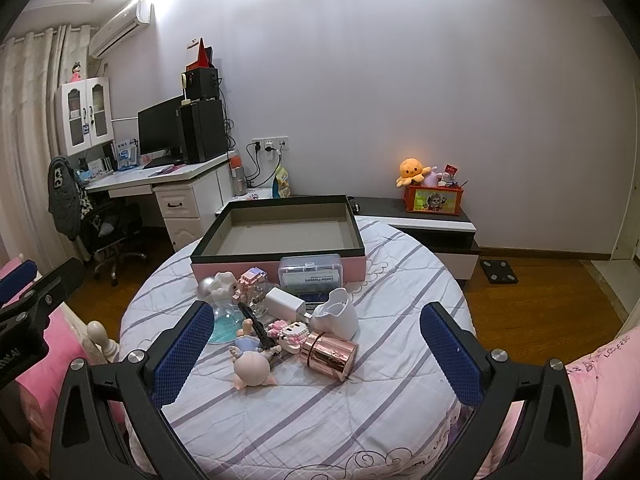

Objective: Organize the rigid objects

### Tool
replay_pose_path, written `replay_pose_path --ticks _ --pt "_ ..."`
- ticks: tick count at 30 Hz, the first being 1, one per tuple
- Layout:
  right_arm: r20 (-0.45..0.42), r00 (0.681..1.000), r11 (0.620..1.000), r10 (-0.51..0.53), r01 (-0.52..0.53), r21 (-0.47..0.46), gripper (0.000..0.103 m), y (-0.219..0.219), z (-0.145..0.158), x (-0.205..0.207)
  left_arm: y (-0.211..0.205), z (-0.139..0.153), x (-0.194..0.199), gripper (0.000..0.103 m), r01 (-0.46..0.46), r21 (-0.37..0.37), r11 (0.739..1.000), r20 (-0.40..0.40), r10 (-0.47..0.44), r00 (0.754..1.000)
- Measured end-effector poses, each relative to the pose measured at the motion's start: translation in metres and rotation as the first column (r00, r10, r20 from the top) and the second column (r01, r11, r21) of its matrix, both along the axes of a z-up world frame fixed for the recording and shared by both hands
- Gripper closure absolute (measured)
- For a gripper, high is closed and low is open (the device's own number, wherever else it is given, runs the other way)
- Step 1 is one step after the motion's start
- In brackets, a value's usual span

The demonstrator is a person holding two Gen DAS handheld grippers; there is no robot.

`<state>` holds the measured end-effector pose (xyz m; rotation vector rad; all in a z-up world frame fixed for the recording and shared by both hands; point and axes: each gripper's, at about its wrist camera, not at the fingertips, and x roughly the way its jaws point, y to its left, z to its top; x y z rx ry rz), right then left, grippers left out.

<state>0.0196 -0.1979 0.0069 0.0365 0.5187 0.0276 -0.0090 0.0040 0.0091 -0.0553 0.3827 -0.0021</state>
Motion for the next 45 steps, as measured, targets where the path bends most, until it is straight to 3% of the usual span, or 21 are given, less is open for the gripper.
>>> replay_pose_path --ticks 45 --pt "0.01 1.0 1.0 -0.001 0.001 -0.008 0.0 -0.0004 0.003 -0.001 -0.0053 0.0042 -0.0033 0.0 0.013 -0.003 1.0 0.018 -0.013 1.0"
